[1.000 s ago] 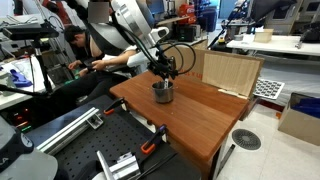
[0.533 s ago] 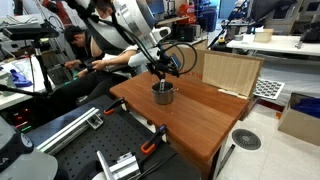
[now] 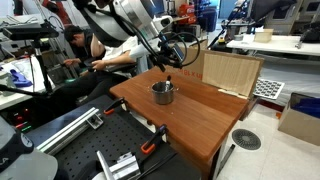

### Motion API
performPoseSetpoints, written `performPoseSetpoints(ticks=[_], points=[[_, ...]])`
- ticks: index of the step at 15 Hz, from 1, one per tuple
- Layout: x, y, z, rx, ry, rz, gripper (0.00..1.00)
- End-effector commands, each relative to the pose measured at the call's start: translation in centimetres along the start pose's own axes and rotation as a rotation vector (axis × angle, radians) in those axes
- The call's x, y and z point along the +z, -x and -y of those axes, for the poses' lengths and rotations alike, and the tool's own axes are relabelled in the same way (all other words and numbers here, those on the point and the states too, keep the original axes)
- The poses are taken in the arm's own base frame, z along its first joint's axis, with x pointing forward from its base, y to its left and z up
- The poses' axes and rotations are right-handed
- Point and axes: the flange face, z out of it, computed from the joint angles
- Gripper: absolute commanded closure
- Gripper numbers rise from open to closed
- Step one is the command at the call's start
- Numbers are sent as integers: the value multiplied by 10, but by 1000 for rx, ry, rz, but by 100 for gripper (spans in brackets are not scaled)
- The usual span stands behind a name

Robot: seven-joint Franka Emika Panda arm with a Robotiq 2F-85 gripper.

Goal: Place the marker in the pot

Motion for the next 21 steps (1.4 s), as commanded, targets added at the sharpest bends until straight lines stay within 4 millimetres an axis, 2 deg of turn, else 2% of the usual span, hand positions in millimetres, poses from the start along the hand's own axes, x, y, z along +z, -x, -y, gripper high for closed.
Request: performPoseSetpoints(ticks=[1,4,5,7,21], points=[[-31,5,-9,40,4,-35,0],[-46,5,-12,36,40,-40,0],[-37,0,-12,33,11,-54,0],[-42,2,-13,32,24,-47,0],[-41,4,-12,30,28,-39,0]])
